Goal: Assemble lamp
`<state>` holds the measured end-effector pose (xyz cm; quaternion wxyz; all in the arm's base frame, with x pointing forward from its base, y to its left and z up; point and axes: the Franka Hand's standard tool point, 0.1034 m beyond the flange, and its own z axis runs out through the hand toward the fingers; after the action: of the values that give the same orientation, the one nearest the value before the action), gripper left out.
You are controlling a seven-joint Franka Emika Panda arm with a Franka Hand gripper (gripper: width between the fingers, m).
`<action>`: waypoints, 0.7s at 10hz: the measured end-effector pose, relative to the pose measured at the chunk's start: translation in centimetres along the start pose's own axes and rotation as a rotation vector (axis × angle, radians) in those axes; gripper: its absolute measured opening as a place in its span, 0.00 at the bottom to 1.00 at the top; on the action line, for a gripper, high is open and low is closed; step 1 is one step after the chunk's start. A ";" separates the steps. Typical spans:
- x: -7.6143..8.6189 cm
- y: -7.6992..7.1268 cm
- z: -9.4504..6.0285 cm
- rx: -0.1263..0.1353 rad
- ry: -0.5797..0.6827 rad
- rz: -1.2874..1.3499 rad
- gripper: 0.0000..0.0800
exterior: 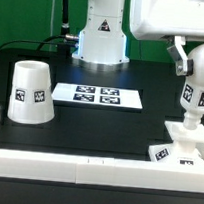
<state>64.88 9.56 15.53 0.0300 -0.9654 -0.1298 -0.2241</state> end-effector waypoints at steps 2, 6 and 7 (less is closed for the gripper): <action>-0.7 -0.1 0.2 -0.002 0.002 0.002 0.72; -2.5 -0.6 0.8 -0.002 -0.006 -0.002 0.72; -2.6 -0.7 0.9 -0.001 -0.008 -0.003 0.72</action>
Offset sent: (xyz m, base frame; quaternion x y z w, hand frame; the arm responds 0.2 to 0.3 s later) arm -0.0263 -0.0007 -0.0095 -0.0106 0.0252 -0.0008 0.9996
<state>62.88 9.69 13.56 0.0285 -0.9661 -0.1312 -0.2205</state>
